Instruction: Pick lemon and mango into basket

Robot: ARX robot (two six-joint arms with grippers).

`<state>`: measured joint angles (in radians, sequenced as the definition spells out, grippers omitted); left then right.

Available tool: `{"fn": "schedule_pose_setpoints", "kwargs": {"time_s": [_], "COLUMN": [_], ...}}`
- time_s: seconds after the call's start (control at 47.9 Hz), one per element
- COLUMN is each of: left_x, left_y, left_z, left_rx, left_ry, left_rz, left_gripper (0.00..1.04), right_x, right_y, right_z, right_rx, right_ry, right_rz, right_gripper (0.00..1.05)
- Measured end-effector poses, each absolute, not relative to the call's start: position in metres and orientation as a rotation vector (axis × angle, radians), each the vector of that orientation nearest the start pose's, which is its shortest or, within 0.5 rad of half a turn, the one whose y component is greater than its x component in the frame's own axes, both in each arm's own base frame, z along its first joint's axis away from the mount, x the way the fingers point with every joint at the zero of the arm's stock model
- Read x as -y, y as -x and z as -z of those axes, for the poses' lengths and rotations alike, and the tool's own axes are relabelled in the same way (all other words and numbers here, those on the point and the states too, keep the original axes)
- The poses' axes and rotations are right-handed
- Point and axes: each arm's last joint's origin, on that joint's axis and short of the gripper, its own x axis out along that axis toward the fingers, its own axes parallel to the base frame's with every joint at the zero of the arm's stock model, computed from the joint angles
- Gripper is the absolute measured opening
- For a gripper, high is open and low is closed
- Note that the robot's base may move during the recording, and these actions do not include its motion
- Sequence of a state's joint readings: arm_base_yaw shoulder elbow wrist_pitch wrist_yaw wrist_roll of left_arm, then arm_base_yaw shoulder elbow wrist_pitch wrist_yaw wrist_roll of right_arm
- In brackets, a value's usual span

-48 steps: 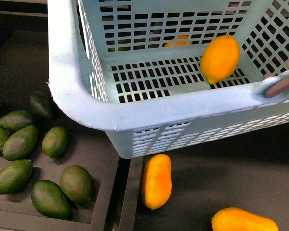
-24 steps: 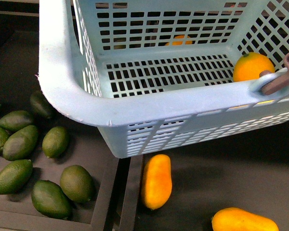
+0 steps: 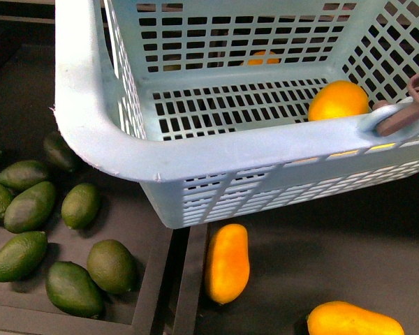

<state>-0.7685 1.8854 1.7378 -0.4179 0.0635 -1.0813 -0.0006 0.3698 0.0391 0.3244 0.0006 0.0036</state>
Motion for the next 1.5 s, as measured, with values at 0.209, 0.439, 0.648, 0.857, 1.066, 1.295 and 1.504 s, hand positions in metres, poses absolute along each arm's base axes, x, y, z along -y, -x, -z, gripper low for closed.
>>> {"fn": "schedule_pose_setpoints", "kwargs": {"time_s": [0.209,0.439,0.648,0.857,1.066,1.295,1.504], "left_x": [0.303,0.303,0.303,0.303,0.303,0.303,0.303], "left_y": [-0.311,-0.311,-0.311,-0.311,-0.311,-0.311,-0.311], "left_z": [-0.326,-0.326,-0.326,-0.326,-0.326,-0.326,-0.326], "left_rx": [-0.91,-0.909,-0.909,-0.909,-0.908,-0.909,-0.907], "left_ry": [0.793,0.792,0.792,0.79,0.79,0.79,0.791], "left_rz": [0.424,0.424,0.424,0.426,0.424,0.425,0.423], "left_gripper": [0.05,0.05,0.05,0.05,0.05,0.05,0.05], "right_x": [0.0,0.0,0.0,0.0,0.0,0.0,0.0], "right_y": [-0.116,-0.111,-0.101,-0.097,-0.097,-0.097,-0.097], "right_z": [-0.173,-0.173,-0.168,-0.169,-0.169,-0.169,-0.169], "right_rx": [0.02,0.019,-0.016,0.011,0.013,0.014,0.014], "right_ry": [-0.004,-0.004,-0.004,-0.004,-0.003,-0.003,-0.003], "right_rz": [0.001,0.001,0.001,0.001,0.001,0.001,0.005], "right_gripper": [0.02,0.02,0.02,0.02,0.07,0.47,0.89]}}
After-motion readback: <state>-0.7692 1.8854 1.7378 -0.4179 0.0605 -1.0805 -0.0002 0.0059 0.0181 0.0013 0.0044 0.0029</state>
